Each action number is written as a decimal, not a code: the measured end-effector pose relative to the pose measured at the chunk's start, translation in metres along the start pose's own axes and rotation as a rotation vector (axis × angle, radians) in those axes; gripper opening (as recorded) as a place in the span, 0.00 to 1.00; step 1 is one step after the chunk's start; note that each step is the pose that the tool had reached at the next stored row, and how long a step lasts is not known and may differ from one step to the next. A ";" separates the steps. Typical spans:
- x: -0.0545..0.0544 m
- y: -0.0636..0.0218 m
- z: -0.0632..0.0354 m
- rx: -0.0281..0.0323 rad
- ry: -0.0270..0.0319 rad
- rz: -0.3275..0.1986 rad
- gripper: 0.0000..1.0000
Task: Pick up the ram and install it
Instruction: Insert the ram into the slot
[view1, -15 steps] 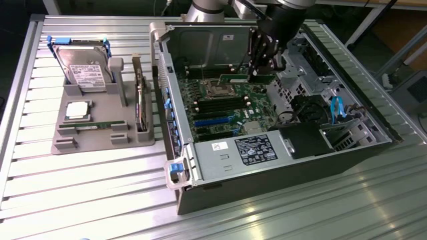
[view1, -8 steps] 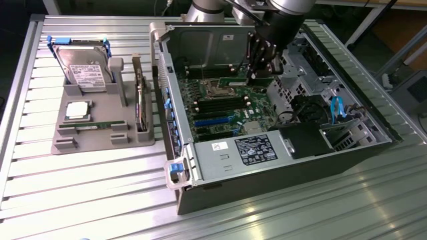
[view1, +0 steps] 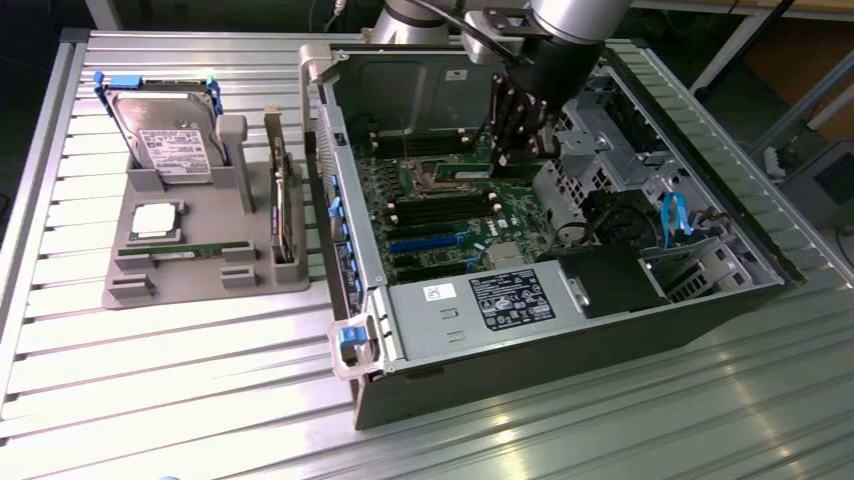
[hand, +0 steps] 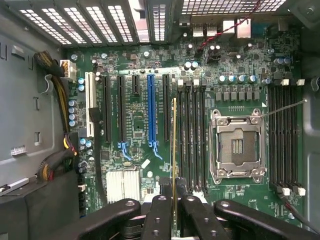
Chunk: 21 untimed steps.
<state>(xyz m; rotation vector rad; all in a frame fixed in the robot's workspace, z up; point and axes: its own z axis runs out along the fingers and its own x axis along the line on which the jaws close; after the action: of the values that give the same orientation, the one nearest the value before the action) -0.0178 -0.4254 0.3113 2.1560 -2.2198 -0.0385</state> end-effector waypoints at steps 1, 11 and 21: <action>0.000 -0.0001 0.0011 0.0000 0.0000 0.000 0.12; 0.000 -0.0008 0.0151 0.0000 0.0000 0.000 0.12; 0.000 -0.0013 0.0267 0.0000 0.0001 0.000 0.12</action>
<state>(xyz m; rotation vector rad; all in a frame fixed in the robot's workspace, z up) -0.0178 -0.4254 0.2846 2.1560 -2.2197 -0.0384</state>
